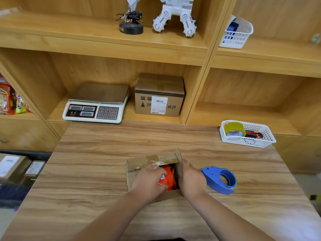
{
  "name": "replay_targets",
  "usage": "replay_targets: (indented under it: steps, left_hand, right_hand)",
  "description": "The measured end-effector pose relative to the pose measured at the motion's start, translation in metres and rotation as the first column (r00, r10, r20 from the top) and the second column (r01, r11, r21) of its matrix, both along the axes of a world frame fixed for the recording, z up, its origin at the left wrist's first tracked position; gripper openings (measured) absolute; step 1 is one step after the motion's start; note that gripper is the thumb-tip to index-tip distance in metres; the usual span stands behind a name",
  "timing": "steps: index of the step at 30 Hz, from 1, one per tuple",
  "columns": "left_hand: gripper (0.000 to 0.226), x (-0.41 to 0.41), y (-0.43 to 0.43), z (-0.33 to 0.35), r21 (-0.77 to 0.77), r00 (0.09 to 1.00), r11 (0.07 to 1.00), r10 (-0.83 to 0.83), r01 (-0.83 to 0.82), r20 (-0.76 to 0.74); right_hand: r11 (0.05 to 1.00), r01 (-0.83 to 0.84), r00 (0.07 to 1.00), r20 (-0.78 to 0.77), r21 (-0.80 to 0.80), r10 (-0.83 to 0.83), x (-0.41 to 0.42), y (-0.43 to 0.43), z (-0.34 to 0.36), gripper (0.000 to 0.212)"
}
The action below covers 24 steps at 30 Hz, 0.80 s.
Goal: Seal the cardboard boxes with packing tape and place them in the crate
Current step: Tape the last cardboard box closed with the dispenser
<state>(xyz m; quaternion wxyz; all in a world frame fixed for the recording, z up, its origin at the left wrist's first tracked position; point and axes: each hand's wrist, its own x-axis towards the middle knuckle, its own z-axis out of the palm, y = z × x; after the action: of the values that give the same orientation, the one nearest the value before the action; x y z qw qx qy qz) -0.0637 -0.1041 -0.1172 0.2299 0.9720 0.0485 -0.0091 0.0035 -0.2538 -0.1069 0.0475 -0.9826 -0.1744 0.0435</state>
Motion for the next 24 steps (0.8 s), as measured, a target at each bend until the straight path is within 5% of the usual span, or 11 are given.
replay_targets:
  steps: [5, 10, 18, 22, 24]
  left_hand:
    - [0.067, 0.016, 0.031, 0.003, 0.234, 0.995, 0.968, 0.096, -0.096, 0.01]
    - [0.045, 0.025, 0.056, 0.005, 0.326, 0.988, 0.945, 0.06, -0.011, -0.142]
    - [0.025, 0.045, 0.09, 0.023, 0.2, 0.967, 0.956, 0.236, -0.214, -0.095]
    - [0.031, 0.049, 0.098, 0.021, 0.037, 0.926, 0.935, 0.353, -0.351, -0.13]
    - [0.029, 0.05, 0.097, 0.02, 0.001, 0.934, 0.944, 0.328, -0.331, -0.143]
  right_hand:
    - [0.998, -0.004, 0.996, 0.088, -0.06, 0.009, -0.01, 0.0, 0.006, 0.049]
    - [0.999, -0.021, 0.999, 0.027, -0.027, 0.022, -0.013, -0.003, 0.001, 0.058]
    - [1.0, -0.02, 0.998, 0.052, 0.01, 0.019, -0.019, -0.004, 0.003, 0.063]
    - [0.978, -0.208, 0.972, 0.115, 0.012, 0.206, -0.023, -0.002, 0.002, 0.06]
    - [0.947, -0.321, 0.947, 0.025, -0.014, 0.321, -0.027, -0.001, -0.003, 0.055]
